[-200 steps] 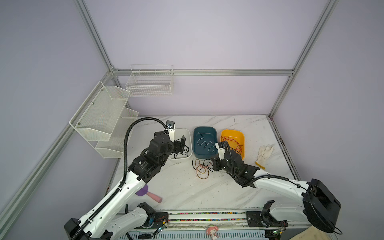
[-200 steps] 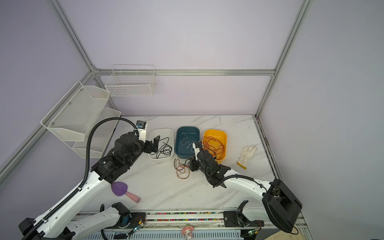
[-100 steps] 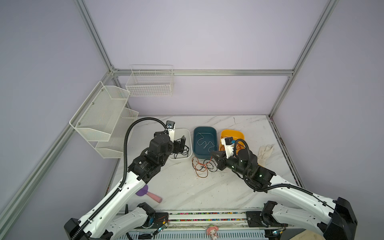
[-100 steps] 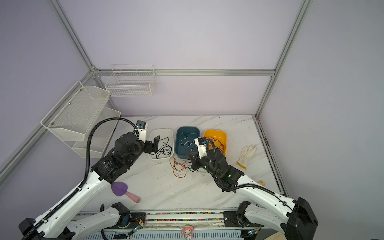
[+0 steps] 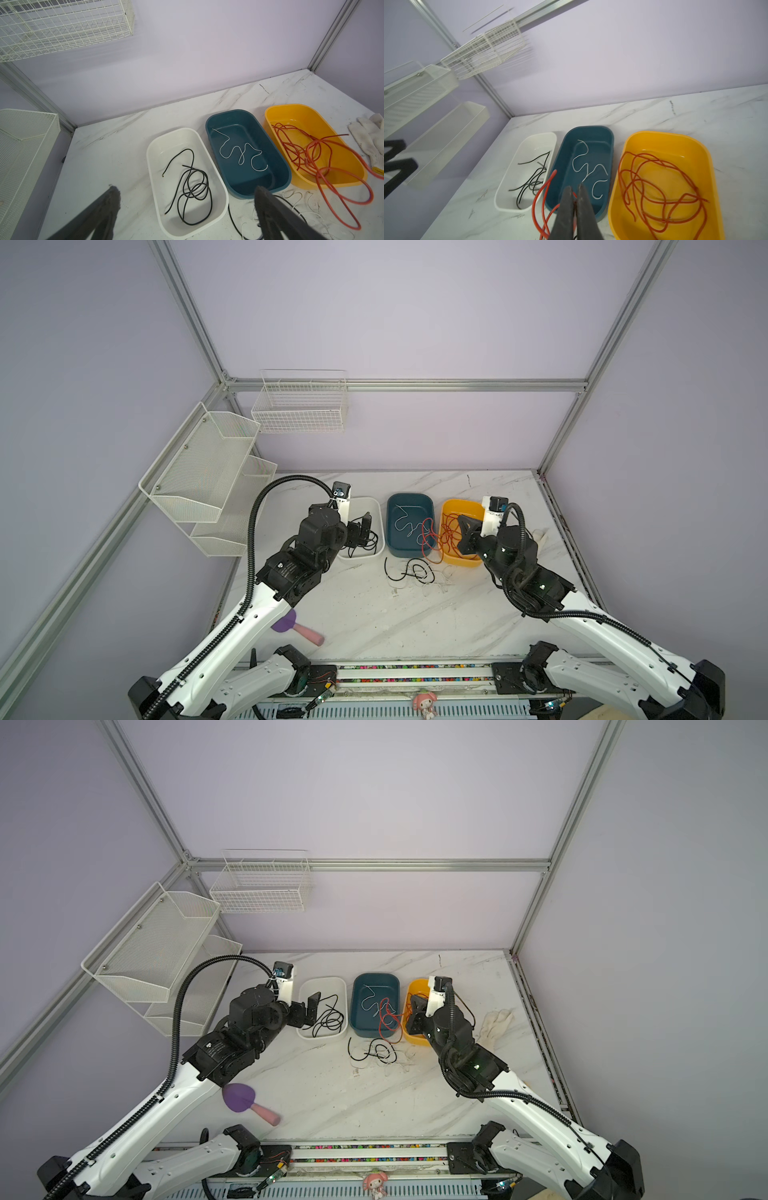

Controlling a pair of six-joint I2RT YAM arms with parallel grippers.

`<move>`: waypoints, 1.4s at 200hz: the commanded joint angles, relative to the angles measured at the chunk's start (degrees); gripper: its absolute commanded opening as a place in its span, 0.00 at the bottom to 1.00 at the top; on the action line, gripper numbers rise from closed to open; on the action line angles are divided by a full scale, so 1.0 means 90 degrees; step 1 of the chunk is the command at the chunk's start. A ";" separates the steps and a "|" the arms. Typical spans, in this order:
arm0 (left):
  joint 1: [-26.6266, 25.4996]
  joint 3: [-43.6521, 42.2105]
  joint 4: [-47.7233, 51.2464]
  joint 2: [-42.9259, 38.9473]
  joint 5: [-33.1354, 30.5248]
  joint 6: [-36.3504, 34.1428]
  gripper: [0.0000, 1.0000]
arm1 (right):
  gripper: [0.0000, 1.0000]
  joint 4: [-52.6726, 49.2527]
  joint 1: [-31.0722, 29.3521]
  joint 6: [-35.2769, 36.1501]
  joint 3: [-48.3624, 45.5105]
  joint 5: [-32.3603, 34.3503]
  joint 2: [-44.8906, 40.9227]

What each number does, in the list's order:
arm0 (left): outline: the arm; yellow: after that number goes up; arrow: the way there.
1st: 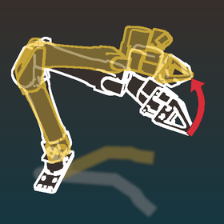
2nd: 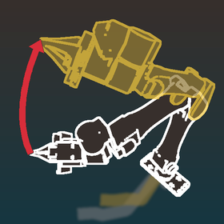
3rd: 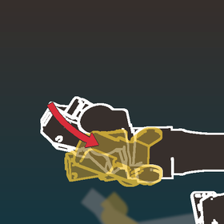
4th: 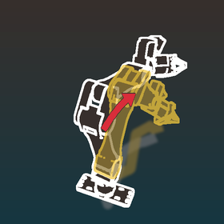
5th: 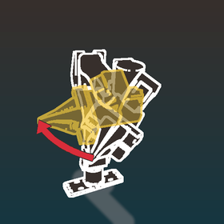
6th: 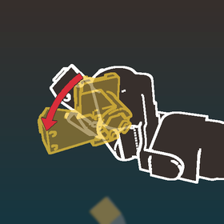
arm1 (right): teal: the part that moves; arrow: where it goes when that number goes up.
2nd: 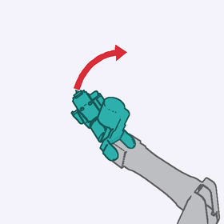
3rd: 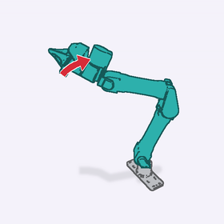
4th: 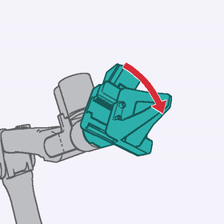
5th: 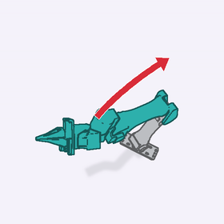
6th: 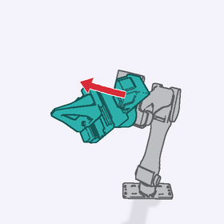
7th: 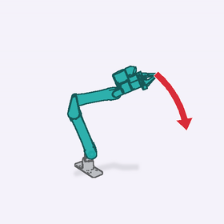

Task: Untangle the cables
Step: 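Lift the red wire and carry it over the yellow tub with the right gripper, then lower the red wire into the yellow tub and open the right gripper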

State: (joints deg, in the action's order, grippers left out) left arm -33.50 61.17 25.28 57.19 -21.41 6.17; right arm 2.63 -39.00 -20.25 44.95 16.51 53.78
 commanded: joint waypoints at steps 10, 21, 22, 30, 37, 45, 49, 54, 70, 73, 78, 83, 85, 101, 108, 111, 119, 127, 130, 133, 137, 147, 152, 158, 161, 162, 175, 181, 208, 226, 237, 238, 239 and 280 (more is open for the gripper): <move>0.0025 -0.0203 -0.0318 -0.0152 0.0099 0.0144 1.00 | 0.00 -0.0259 0.0445 -0.0373 0.0315 0.0808 0.0112; 0.0023 -0.0211 -0.0333 -0.0127 0.0058 0.0142 1.00 | 0.00 -0.0299 0.0599 -0.0514 0.0348 0.0936 0.0291; 0.0027 -0.0208 -0.0331 -0.0125 0.0051 0.0143 1.00 | 0.00 -0.0301 0.0616 -0.0523 0.0348 0.0947 0.0307; 0.0022 -0.0205 -0.0328 -0.0097 0.0023 0.0143 1.00 | 0.00 -0.0294 0.0723 -0.0658 0.0325 0.1029 0.0401; 0.0025 -0.0210 -0.0318 -0.0076 0.0015 0.0144 1.00 | 0.00 -0.0258 0.0829 -0.0728 0.0311 0.1064 0.0482; 0.0021 -0.0211 -0.0318 -0.0048 0.0007 0.0144 1.00 | 0.00 -0.0225 0.0921 -0.0793 0.0311 0.1157 0.0591; 0.0028 -0.0201 -0.0319 -0.0037 0.0015 0.0144 1.00 | 0.00 -0.0224 0.0969 -0.0851 0.0322 0.1189 0.0671; 0.0022 -0.0196 -0.0320 -0.0017 0.0008 0.0144 1.00 | 0.00 -0.0216 0.1032 -0.0911 0.0353 0.1192 0.0765; 0.0027 -0.0191 -0.0310 0.0040 0.0022 0.0139 1.00 | 0.00 -0.0217 0.1207 -0.1097 0.0430 0.1222 0.1134; 0.0024 -0.0186 -0.0304 0.0050 0.0030 0.0143 1.00 | 0.00 -0.0218 0.1244 -0.1137 0.0442 0.1222 0.1205; 0.0022 -0.0178 -0.0292 0.0059 0.0044 0.0136 1.00 | 0.00 -0.0217 0.1295 -0.1179 0.0463 0.1204 0.1298; 0.0022 -0.0168 -0.0292 0.0071 0.0055 0.0134 1.00 | 0.00 -0.0205 0.1341 -0.1236 0.0474 0.1211 0.1393; 0.0028 -0.0166 -0.0282 0.0071 0.0074 0.0134 1.00 | 0.00 -0.0197 0.1359 -0.1256 0.0474 0.1224 0.1436; 0.0026 -0.0167 -0.0261 0.0074 0.0147 0.0132 1.00 | 0.00 -0.0102 0.1495 -0.1432 0.0458 0.1274 0.1694; 0.0029 -0.0160 -0.0265 0.0081 0.0167 0.0133 1.00 | 0.00 -0.0025 0.1549 -0.1488 0.0437 0.1276 0.1777; 0.0028 -0.0160 -0.0263 0.0081 0.0170 0.0134 1.00 | 0.00 0.0009 0.1571 -0.1511 0.0429 0.1271 0.1825; 0.0025 -0.0170 -0.0261 0.0086 0.0181 0.0134 1.00 | 0.00 0.0082 0.1616 -0.1579 0.0411 0.1261 0.1927; 0.0027 -0.0165 -0.0261 0.0106 0.0206 0.0134 1.00 | 0.00 0.0176 0.1663 -0.1625 0.0386 0.1284 0.2048; 0.0027 -0.0163 -0.0266 0.0110 0.0207 0.0134 1.00 | 0.00 0.0218 0.1678 -0.1640 0.0373 0.1293 0.2093; 0.0026 -0.0165 -0.0253 0.0118 0.0207 0.0134 1.00 | 0.00 0.0251 0.1693 -0.1654 0.0367 0.1288 0.2147; 0.0026 -0.0153 -0.0250 0.0127 0.0211 0.0134 1.00 | 0.00 0.0289 0.1721 -0.1684 0.0358 0.1260 0.2224; 0.0021 -0.0137 -0.0240 0.0148 0.0231 0.0129 1.00 | 0.00 0.0340 0.1779 -0.1749 0.0367 0.1126 0.2436; 0.0026 -0.0141 -0.0236 0.0159 0.0237 0.0129 1.00 | 0.00 0.0351 0.1804 -0.1793 0.0374 0.1066 0.2541; 0.0025 -0.0130 -0.0221 0.0167 0.0250 0.0134 1.00 | 0.00 0.0387 0.1821 -0.1843 0.0362 0.0981 0.2663; 0.0022 -0.0135 -0.0221 0.0169 0.0252 0.0139 1.00 | 0.00 0.0411 0.1827 -0.1858 0.0359 0.0937 0.2718; 0.0026 -0.0136 -0.0226 0.0174 0.0256 0.0142 1.00 | 0.00 0.0425 0.1826 -0.1864 0.0358 0.0923 0.2727; 0.0024 -0.0123 -0.0201 0.0189 0.0278 0.0149 1.00 | 0.00 0.0531 0.1843 -0.1958 0.0313 0.0787 0.3006; 0.0026 -0.0114 -0.0196 0.0198 0.0291 0.0146 1.00 | 0.00 0.0579 0.1851 -0.1990 0.0276 0.0760 0.3091; 0.0021 -0.0098 -0.0184 0.0218 0.0351 0.0140 1.00 | 0.00 0.0694 0.1879 -0.2093 0.0211 0.0623 0.3380; 0.0019 -0.0084 -0.0161 0.0235 0.0372 0.0146 1.00 | 0.00 0.0703 0.1880 -0.2105 0.0203 0.0558 0.3475; 0.0022 -0.0075 -0.0146 0.0237 0.0377 0.0144 1.00 | 0.00 0.0703 0.1879 -0.2091 0.0185 0.0543 0.3496; 0.0021 -0.0076 -0.0140 0.0237 0.0377 0.0144 1.00 | 0.00 0.0703 0.1876 -0.2093 0.0183 0.0541 0.3492; 0.0021 -0.0077 -0.0136 0.0237 0.0377 0.0139 1.00 | 0.00 0.0703 0.1879 -0.2090 0.0182 0.0540 0.3489; 0.0021 -0.0059 -0.0118 0.0247 0.0401 0.0142 1.00 | 0.09 0.0696 0.1887 -0.2019 0.0123 0.0431 0.3271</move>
State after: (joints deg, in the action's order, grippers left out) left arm -33.50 61.17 24.97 59.31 -18.46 6.87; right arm 7.64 -22.37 -37.71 47.07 20.93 85.32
